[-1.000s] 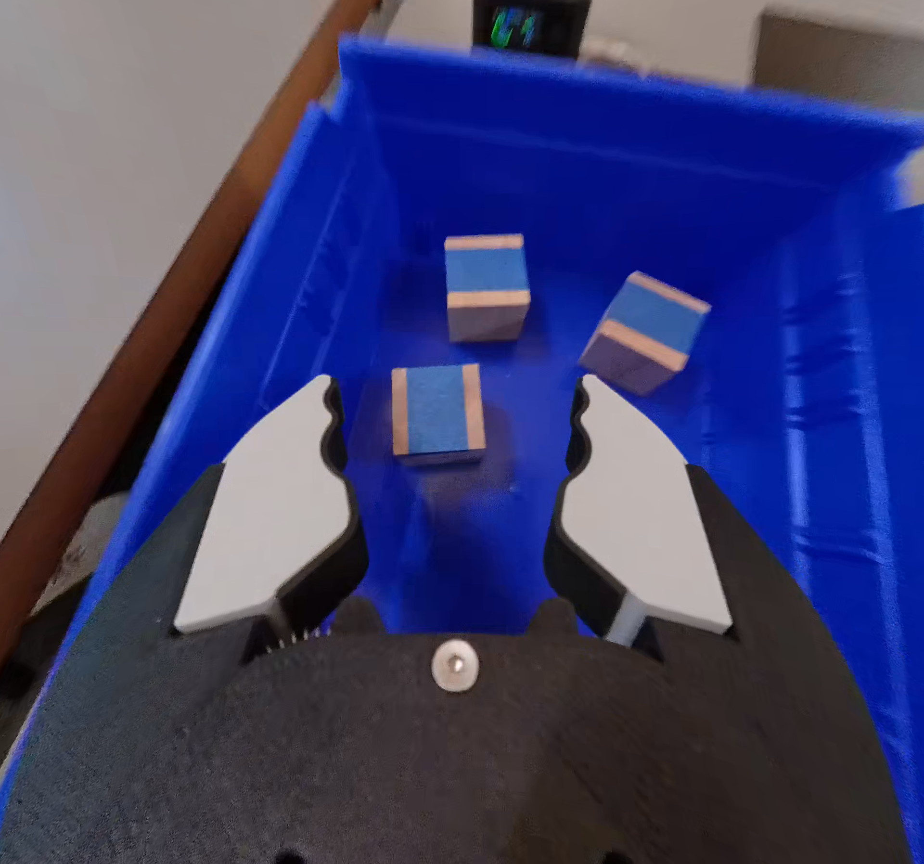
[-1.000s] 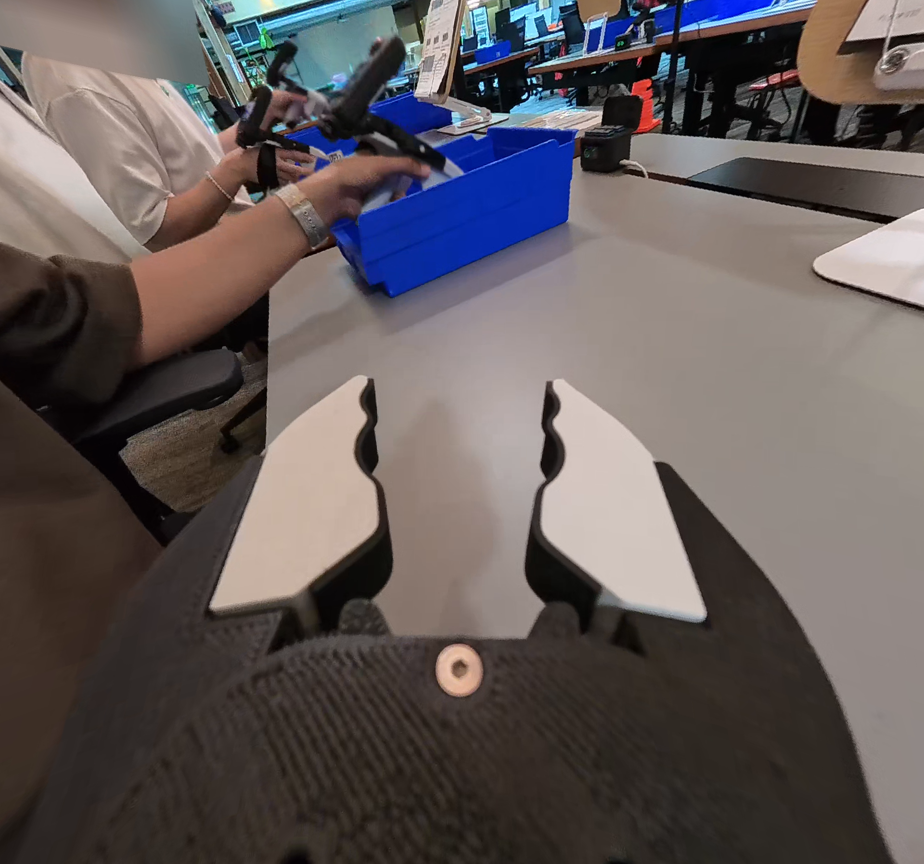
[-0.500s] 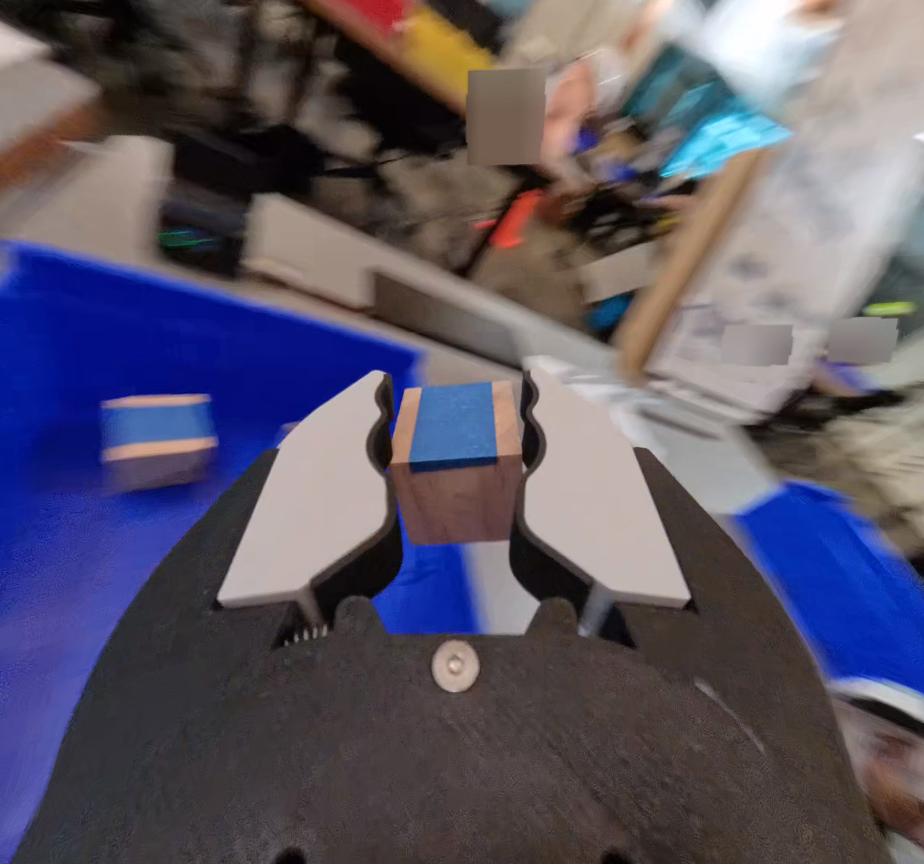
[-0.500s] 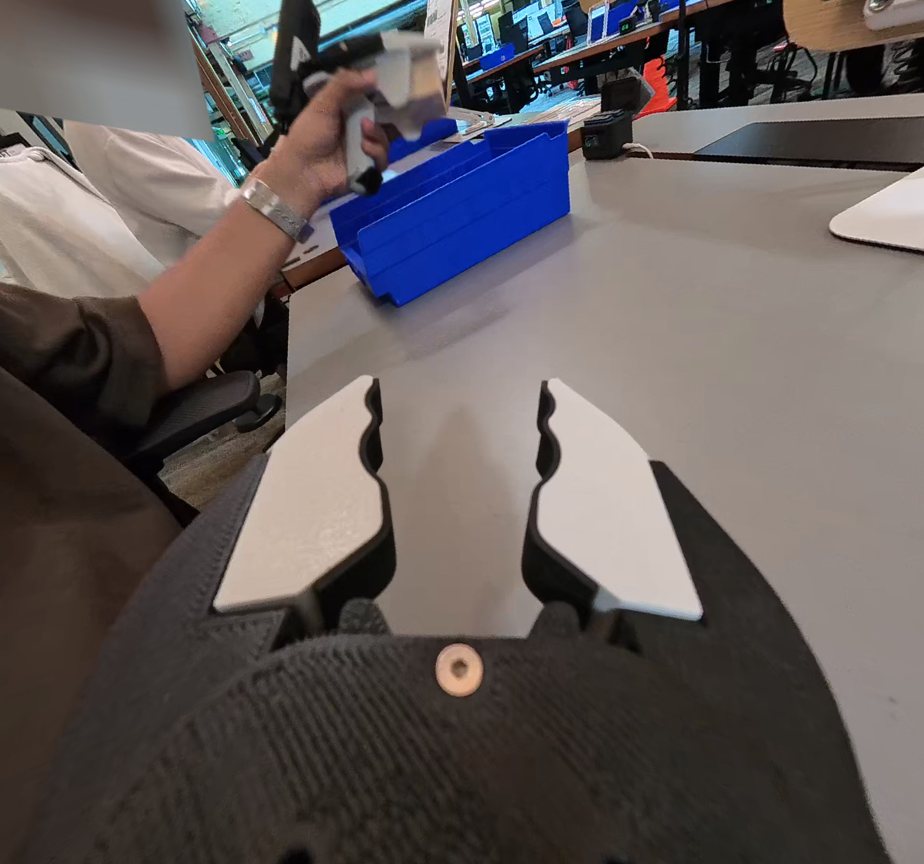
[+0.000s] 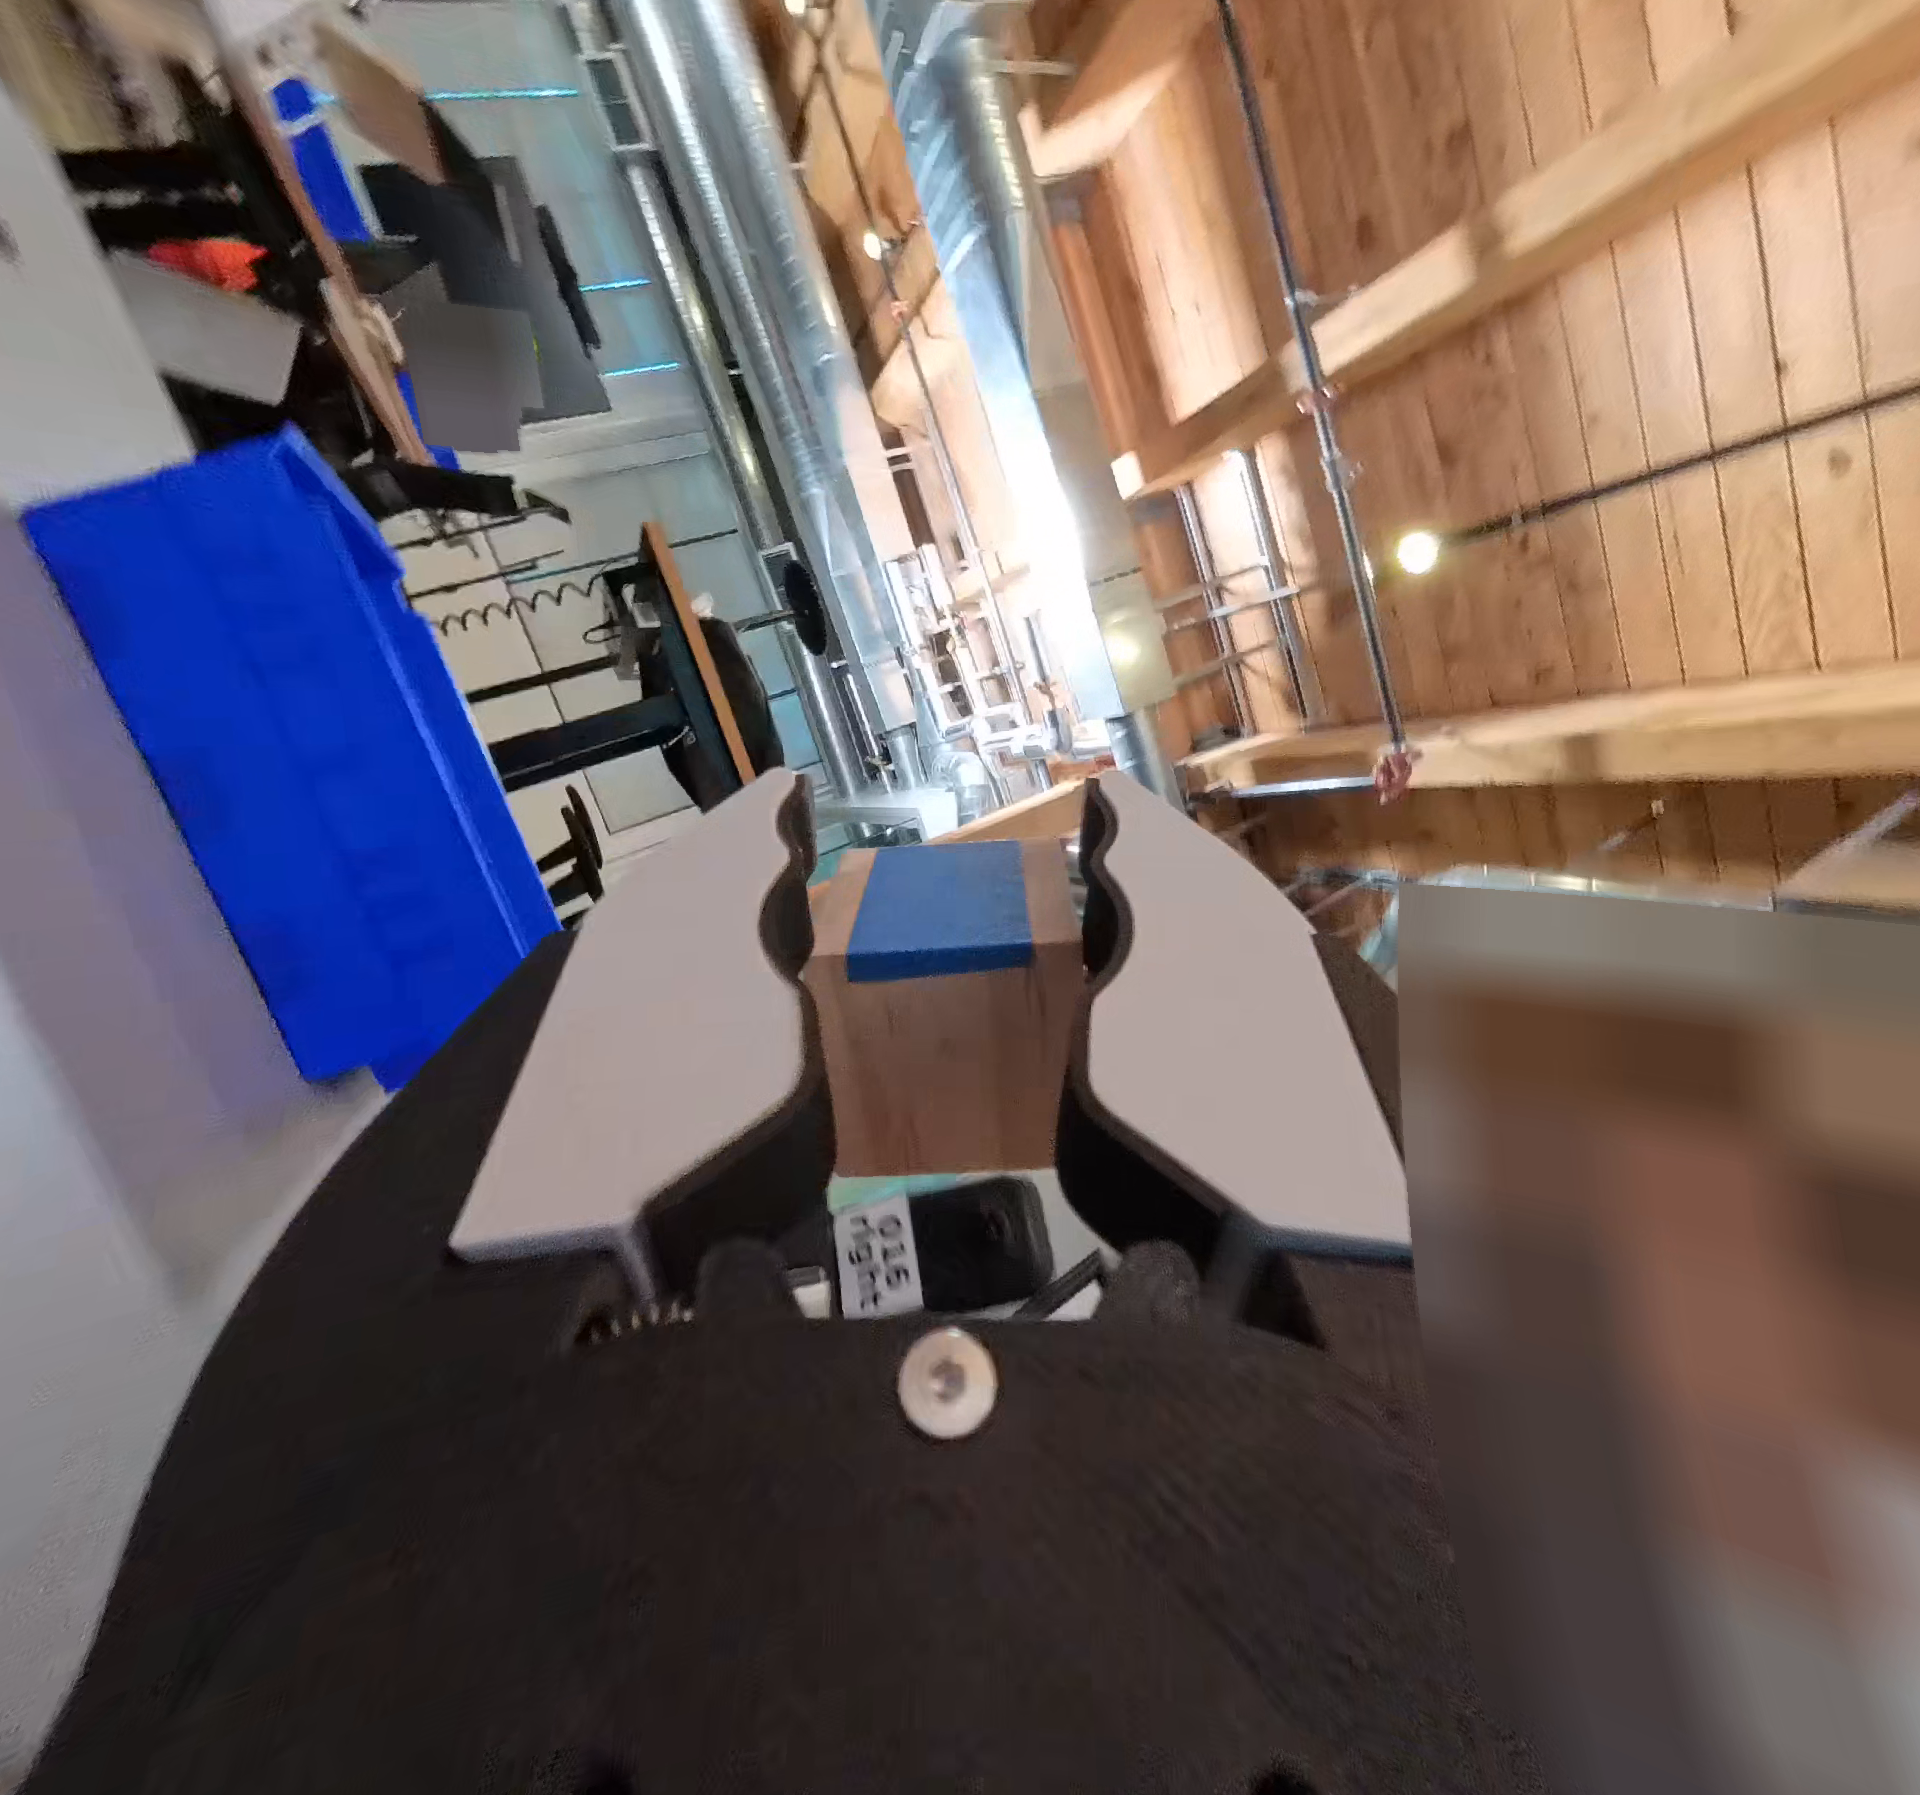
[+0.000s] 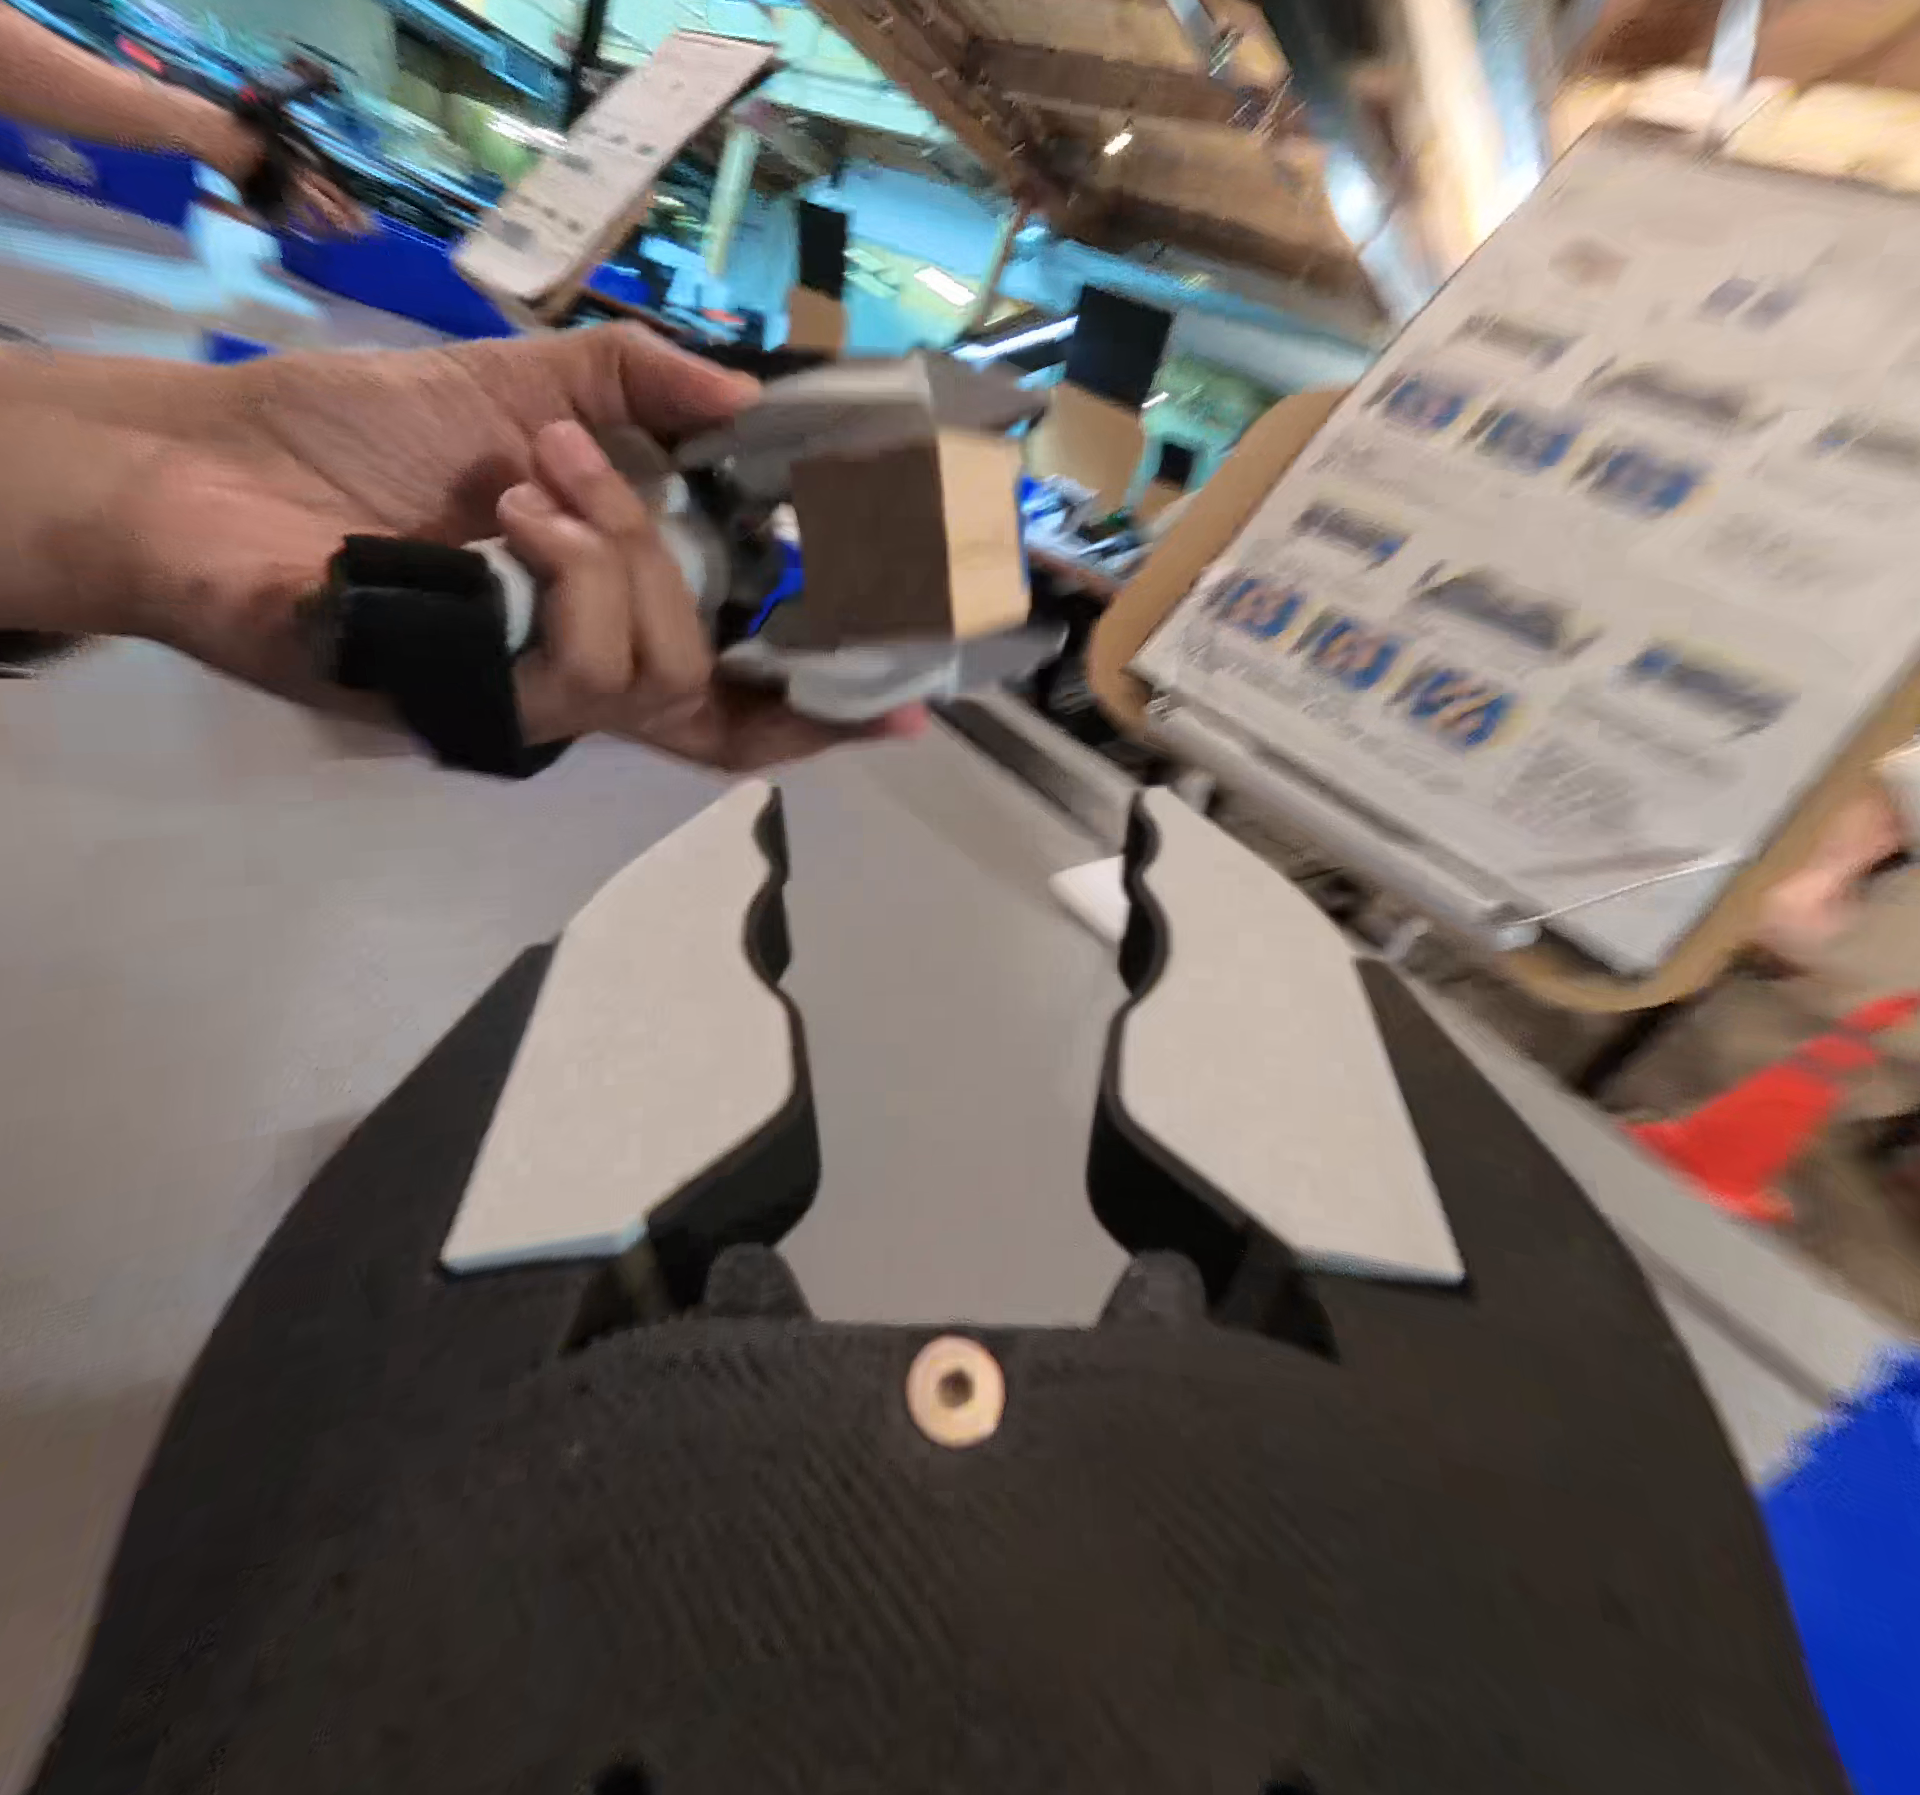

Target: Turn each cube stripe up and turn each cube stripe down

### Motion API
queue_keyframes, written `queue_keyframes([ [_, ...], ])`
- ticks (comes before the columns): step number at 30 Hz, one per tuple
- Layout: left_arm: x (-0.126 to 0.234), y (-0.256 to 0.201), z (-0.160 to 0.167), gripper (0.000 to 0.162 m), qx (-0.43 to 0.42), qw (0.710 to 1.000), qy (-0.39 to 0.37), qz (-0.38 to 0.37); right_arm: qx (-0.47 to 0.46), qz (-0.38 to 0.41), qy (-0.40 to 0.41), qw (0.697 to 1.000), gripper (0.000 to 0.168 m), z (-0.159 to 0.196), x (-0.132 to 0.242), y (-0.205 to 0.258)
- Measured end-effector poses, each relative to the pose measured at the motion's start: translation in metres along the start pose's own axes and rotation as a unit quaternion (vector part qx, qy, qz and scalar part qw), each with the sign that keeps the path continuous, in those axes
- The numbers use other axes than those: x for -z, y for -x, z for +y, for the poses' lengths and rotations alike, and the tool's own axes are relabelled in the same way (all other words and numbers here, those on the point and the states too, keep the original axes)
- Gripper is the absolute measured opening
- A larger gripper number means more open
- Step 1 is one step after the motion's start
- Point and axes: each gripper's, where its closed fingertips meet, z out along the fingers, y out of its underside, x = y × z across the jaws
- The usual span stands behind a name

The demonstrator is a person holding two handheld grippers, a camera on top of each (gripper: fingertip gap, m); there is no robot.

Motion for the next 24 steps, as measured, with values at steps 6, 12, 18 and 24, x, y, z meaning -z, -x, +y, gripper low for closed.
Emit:
queue_keyframes([
  [6,-0.016,0.029,0.033,0.049,0.036,0.999,-0.007,-0.018,0.172,0.068,-0.074,0.98,0.036,-0.018,0.015,0.013],
  [12,-0.016,0.035,0.045,0.049,0.03,0.999,-0.03,-0.013,0.06,0.067,-0.042,0.995,0.054,-0.009,0.006,0.005],
  [18,-0.022,0.038,0.063,0.049,0.055,0.998,-0.009,0.007,0.069,0.058,-0.037,0.995,0.052,-0.006,0.004,0.008],
  [24,-0.017,0.033,0.058,0.033,0.048,0.999,-0.01,0.02,0.031,0.045,-0.041,0.998,0.047,-0.009,0.004,0.003],
])
